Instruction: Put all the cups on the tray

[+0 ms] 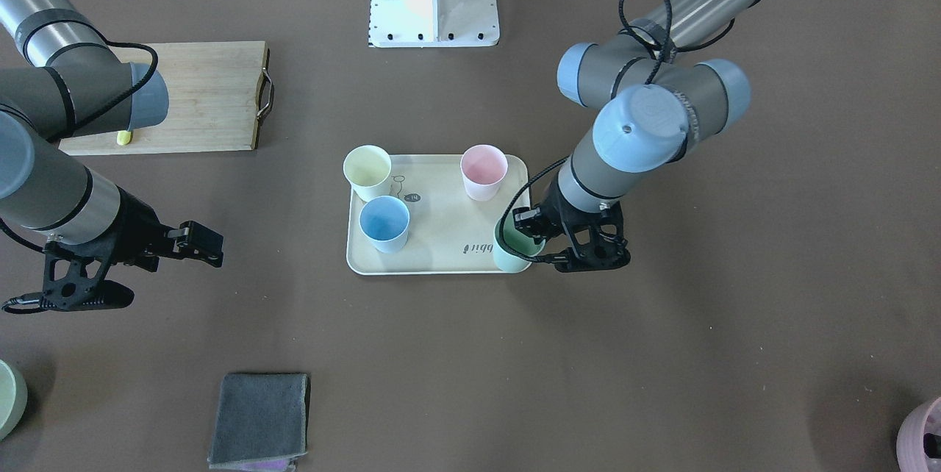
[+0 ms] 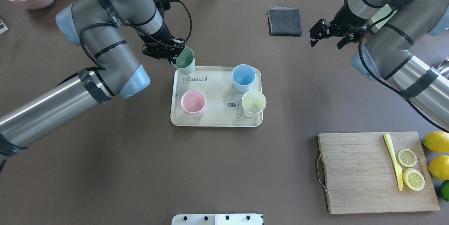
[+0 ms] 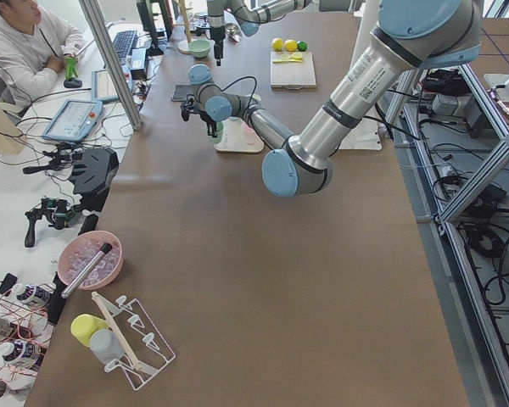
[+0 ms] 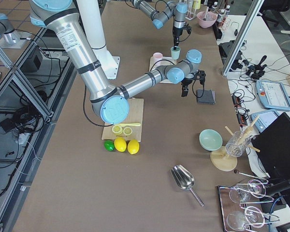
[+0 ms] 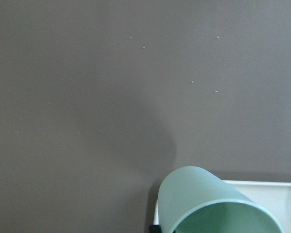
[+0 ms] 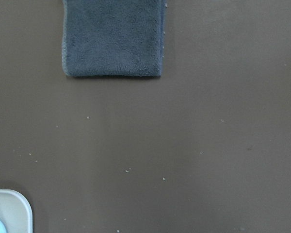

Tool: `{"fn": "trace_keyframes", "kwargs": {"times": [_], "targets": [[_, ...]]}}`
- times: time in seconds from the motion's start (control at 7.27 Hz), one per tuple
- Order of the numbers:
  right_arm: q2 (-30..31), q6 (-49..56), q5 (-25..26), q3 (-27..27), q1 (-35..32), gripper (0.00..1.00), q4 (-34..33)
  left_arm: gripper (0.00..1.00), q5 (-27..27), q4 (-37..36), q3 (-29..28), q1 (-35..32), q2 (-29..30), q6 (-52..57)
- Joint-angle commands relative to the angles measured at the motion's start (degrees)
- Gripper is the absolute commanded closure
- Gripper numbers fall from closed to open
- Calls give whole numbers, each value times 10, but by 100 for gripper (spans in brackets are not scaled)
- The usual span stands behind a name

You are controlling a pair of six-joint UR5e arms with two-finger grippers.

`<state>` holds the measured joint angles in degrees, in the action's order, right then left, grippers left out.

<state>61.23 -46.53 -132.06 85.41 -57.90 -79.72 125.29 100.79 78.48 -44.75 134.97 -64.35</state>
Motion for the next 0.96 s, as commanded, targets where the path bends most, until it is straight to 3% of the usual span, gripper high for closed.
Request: {"fn": "trace_keyframes", "kwargs": {"times": [0.0, 0.14, 0.28, 0.55, 0.83], "targets": [[8, 6, 1, -2, 1, 0, 0, 100, -18, -3, -1, 39, 6, -24], [8, 6, 1, -2, 1, 0, 0, 78, -19, -4, 0, 41, 7, -31], [8, 6, 1, -2, 1, 0, 0, 2, -19, -5, 2, 41, 6, -30], [14, 33, -2, -2, -19, 0, -1, 2, -12, -25, 30, 13, -2, -17], [45, 115, -6, -2, -58, 0, -1, 2, -12, -113, 135, -43, -71, 105]]}}
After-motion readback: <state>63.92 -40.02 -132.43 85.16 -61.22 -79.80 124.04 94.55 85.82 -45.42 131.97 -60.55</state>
